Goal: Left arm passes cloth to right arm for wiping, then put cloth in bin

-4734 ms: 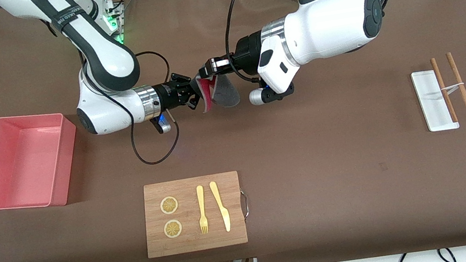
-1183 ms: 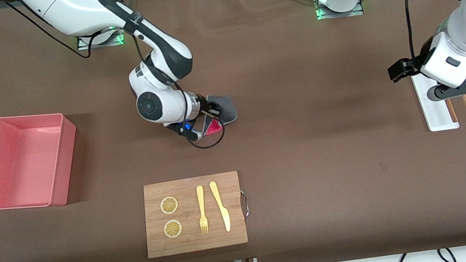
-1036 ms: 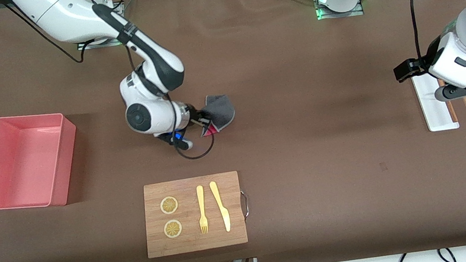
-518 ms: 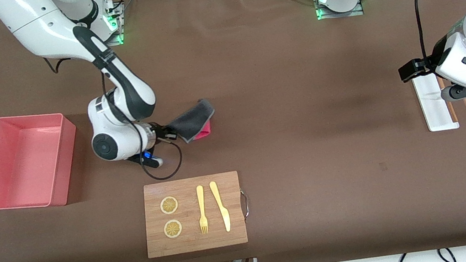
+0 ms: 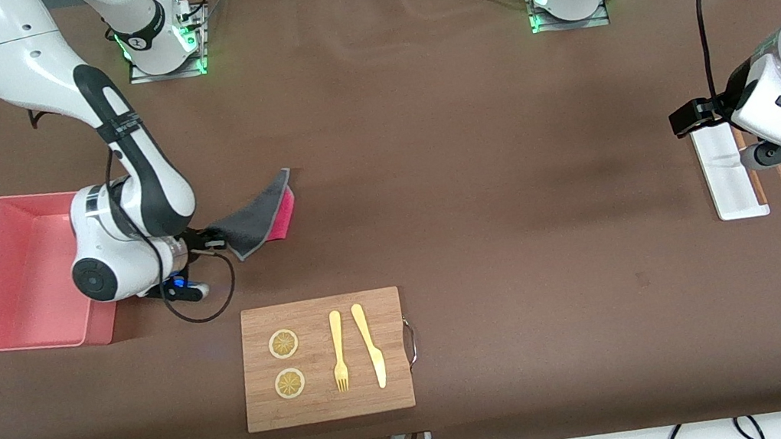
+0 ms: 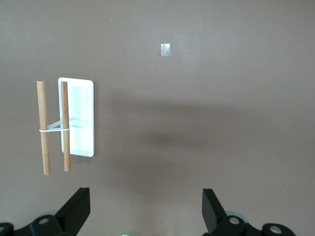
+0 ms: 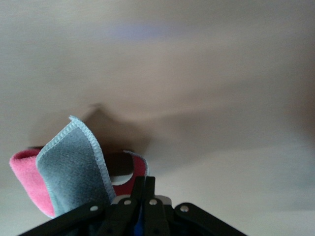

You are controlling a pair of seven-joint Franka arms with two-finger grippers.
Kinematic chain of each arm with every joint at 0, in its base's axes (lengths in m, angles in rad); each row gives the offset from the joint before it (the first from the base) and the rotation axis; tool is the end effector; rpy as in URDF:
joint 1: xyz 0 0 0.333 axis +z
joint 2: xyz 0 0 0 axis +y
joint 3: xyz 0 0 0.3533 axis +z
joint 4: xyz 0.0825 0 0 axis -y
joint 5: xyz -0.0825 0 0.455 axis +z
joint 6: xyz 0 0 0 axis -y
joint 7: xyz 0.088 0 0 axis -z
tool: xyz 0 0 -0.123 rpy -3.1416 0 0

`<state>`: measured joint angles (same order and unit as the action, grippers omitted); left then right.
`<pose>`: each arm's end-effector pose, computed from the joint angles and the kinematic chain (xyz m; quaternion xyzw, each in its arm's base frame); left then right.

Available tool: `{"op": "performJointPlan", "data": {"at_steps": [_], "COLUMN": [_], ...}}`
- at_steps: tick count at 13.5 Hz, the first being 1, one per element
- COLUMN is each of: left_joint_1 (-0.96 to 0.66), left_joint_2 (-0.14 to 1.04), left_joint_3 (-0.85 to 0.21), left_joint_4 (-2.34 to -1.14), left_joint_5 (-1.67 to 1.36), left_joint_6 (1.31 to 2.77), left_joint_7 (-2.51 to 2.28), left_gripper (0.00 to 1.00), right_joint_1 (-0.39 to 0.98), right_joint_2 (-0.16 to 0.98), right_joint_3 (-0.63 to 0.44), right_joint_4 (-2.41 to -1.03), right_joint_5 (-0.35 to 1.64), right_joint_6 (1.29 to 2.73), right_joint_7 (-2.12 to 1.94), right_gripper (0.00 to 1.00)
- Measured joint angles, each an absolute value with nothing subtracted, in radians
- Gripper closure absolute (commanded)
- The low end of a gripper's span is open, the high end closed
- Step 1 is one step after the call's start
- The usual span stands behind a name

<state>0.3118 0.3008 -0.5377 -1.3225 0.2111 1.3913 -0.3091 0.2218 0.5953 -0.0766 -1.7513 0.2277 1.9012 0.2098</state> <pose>0.6890 -0.0743 0.5883 -0.9936 -0.0529 0.0849 0.0527 0.6667 0.1196 0.1724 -0.9690 0.0893 0.2277 0.0348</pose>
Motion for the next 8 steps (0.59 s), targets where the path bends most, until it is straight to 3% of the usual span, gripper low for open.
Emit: {"op": "performJointPlan", "data": {"at_steps": [8], "left_joint_1": [0.312], "left_joint_2": [0.301], "left_joint_3": [-0.538], "left_joint_4": [-1.322], "left_joint_5": [0.211], "left_joint_6": [1.391], "left_joint_7": [-0.309], "left_gripper": [0.00], "right_joint_1": [0.229], "right_joint_2": [0.590], "right_joint_3": [-0.109], "right_joint_4": [-1.711], "right_joint_5": [0.151], "right_joint_6": [1.890], "right_joint_7": [0.176], "right_gripper": [1.00]}}
